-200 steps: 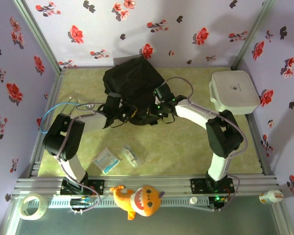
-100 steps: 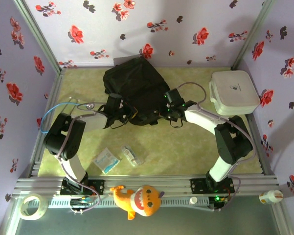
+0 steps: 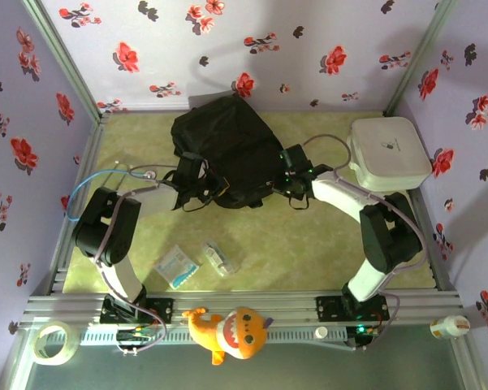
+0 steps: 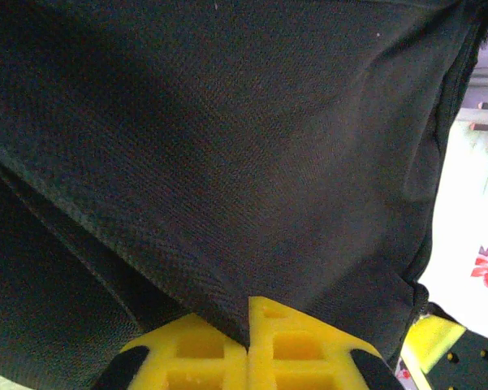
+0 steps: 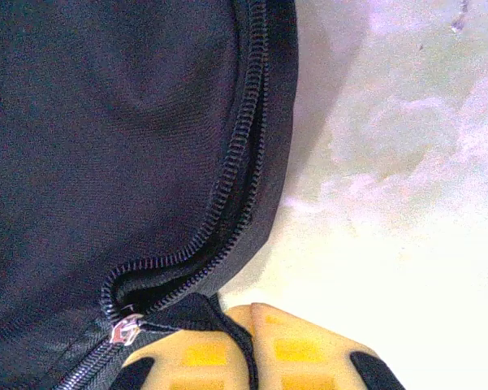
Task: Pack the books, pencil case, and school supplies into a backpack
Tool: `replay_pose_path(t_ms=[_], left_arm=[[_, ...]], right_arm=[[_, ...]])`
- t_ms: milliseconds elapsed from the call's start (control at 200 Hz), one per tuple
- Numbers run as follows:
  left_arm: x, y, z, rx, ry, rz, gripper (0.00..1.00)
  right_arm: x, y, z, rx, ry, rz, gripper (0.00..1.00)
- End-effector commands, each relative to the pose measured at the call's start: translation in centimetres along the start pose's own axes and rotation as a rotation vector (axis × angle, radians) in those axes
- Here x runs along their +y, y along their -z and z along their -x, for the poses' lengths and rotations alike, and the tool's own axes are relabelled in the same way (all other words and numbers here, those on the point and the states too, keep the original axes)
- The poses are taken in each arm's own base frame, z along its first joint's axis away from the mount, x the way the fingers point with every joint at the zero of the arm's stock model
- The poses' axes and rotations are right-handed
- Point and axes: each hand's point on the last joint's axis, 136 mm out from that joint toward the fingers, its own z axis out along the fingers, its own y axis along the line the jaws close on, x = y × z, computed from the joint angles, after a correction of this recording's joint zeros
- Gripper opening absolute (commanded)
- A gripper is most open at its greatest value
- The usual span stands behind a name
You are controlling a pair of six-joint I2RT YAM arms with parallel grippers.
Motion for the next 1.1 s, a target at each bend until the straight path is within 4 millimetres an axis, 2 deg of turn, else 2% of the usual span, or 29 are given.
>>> replay_pose_path(t_ms=[0,75,155,220,355,445,530,635,740,795,855,935,1095], left_arm=[[1.6,0.8,-0.2,0.021,-0.020,0.081,0.00],[1.2,0.7,-0.2,0.030,-0.030,0.075,0.00],[0.9,0.8,-0.1,0.031,-0.046,0.077,0.00],[0.7,1.0,0.1,0.027,-0.061,0.086,0.00],[-0.2,1.6,0.2,0.023,-0.088,0.079,0.00],[-0.6,1.7,0.0,0.034,-0.106,0.070,0.00],[-0.8,1.6,-0.4,0.052,-0.115,0.063,0.00],[-0.6,1.1,-0.7,0.068,-0.120,0.070,0.00],[-0.9,0.7,-0.7,0.072,-0.125,0.062,0.00],[-1.1,0.6,-0.6,0.072,-0.127,0.060,0.00],[-1.2,0.5,-0.5,0.069,-0.126,0.058,0.00],[-1.3,0.6,-0.4,0.065,-0.126,0.060,0.00],[-0.6,1.1,0.0,0.042,-0.128,0.088,0.00]], right_arm=[[-1.0,2.3,2.9,-0.103,0.035,-0.031,0.00],[1.1,3.1,2.4,-0.093,0.090,0.068,0.00],[1.1,3.7,2.0,-0.105,0.124,0.051,0.00],[-0.5,3.7,2.0,-0.112,0.109,-0.020,0.00],[-5.1,3.4,2.0,-0.103,-0.011,-0.186,0.00],[-6.1,3.2,1.7,-0.095,-0.059,-0.220,0.00],[-4.5,2.7,1.4,-0.069,-0.052,-0.128,0.00],[0.0,2.4,0.1,-0.014,0.027,0.071,0.00],[3.9,3.1,-2.1,0.006,0.175,0.155,0.00],[5.0,3.3,-3.1,0.010,0.232,0.164,0.00],[5.4,3.2,-3.6,0.020,0.240,0.170,0.00],[4.4,2.9,-3.5,0.009,0.212,0.126,0.00],[-1.6,2.8,-1.2,-0.049,0.058,-0.078,0.00]])
